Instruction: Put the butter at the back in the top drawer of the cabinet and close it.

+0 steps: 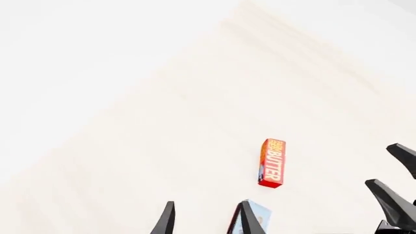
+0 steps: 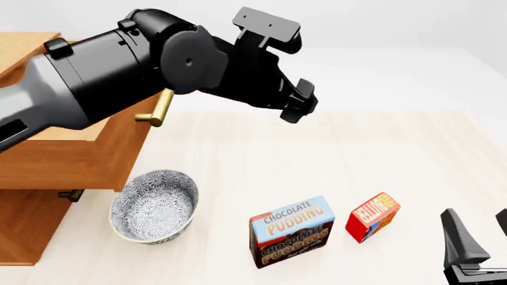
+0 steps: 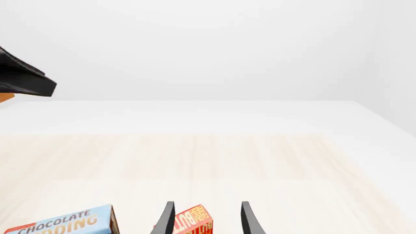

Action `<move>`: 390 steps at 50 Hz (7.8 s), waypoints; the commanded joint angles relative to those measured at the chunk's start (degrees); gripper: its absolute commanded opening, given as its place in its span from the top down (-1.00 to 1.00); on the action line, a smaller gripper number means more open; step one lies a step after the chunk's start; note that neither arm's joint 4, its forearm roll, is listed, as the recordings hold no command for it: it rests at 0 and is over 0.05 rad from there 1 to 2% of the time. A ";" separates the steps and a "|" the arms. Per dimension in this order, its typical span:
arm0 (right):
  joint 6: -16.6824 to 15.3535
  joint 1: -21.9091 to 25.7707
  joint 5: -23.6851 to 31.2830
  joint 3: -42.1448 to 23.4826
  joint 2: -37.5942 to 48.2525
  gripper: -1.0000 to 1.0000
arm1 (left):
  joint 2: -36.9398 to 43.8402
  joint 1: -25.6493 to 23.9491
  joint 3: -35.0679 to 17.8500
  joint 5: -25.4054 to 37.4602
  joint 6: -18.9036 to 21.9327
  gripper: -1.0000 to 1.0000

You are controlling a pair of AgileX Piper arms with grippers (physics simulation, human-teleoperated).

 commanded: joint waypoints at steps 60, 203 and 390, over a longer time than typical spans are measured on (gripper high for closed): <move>0.00 0.00 0.00 0.00 0.00 -1.00 | 19.98 -8.73 -13.01 4.56 -3.23 -1.00; 0.00 0.00 0.00 0.00 0.00 -1.00 | 44.15 -13.95 -36.52 13.33 -6.28 -1.00; 0.00 0.00 0.00 0.00 0.00 -1.00 | 44.35 -12.08 -38.57 9.27 -3.54 1.00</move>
